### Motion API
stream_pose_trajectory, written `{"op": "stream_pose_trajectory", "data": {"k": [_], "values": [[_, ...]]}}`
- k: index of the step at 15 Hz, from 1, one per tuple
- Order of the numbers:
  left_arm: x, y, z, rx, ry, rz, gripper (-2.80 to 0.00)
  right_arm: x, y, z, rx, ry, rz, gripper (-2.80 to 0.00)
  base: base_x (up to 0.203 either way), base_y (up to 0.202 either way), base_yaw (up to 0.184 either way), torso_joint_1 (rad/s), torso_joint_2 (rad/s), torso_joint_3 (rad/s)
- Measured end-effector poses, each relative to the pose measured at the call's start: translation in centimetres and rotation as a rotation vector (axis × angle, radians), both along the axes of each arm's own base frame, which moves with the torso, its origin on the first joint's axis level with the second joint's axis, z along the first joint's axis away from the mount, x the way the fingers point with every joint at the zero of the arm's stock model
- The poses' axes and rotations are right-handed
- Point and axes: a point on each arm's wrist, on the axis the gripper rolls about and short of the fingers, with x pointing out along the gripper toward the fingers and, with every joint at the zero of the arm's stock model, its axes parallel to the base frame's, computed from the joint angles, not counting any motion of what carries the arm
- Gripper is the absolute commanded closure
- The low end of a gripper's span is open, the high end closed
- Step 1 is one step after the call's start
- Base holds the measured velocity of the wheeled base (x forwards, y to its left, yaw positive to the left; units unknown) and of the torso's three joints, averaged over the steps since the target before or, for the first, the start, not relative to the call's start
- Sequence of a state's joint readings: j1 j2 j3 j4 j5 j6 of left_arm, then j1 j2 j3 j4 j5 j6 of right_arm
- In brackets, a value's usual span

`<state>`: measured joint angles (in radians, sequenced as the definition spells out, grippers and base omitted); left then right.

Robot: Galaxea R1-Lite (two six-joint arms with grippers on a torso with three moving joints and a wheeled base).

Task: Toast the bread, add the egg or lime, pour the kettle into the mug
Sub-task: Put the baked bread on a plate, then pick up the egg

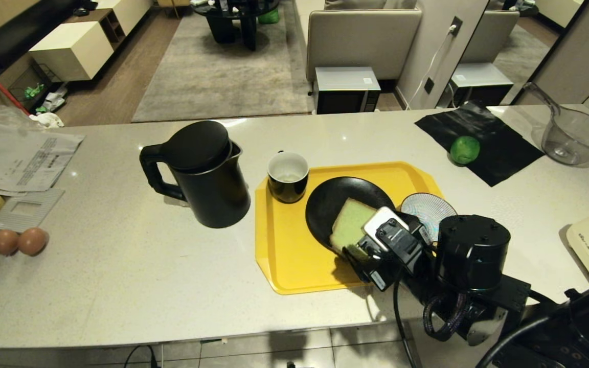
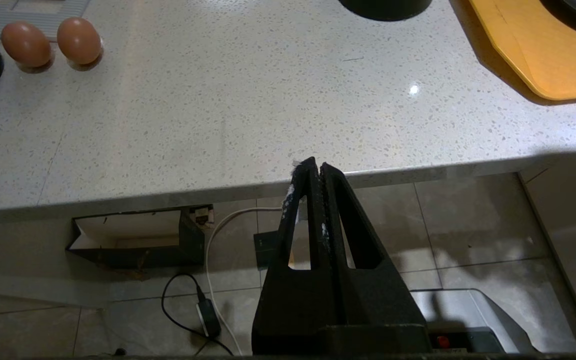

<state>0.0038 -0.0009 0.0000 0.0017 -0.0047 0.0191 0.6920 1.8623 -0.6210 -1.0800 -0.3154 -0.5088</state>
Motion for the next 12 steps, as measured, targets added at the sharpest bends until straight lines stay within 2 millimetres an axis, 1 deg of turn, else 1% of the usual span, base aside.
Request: {"op": "stream_pose_trajectory", "data": {"k": [2,3,6,8,10,12], "values": [[0.0,0.0,0.0,-0.003,0.0,0.001,0.0,-0.3,-0.2,1.3,0.041,-0.026,-0.009,-2.8,0.0,0.0,0.0,0.0,0.0,0.0],[0.0,0.0,0.0,-0.003,0.0,0.001,0.0,-0.3,-0.3,2.3,0.064,-0.054,-0.017,-2.8,0.0,0.0,0.0,0.0,0.0,0.0],[0.0,0.0,0.0,-0.003,0.0,0.001,0.0,0.6,-1.1,6.5,0.145,-0.157,-0.117,-2.8,0.0,0.0,0.0,0.0,0.0,0.0],[0.0,0.0,0.0,-0.002,0.0,0.002,0.0,0.9,-2.4,9.3,0.177,-0.204,-0.191,-2.8,0.0,0.0,0.0,0.0,0.0,0.0],[0.0,0.0,0.0,-0.003,0.0,0.002,0.0,0.1,-4.0,11.7,0.194,-0.218,-0.227,-2.8,0.0,0.0,0.0,0.0,0.0,0.0],[0.0,0.0,0.0,-0.003,0.0,0.002,0.0,-1.2,-5.8,13.8,0.226,-0.206,-0.256,-2.8,0.0,0.0,0.0,0.0,0.0,0.0]]}}
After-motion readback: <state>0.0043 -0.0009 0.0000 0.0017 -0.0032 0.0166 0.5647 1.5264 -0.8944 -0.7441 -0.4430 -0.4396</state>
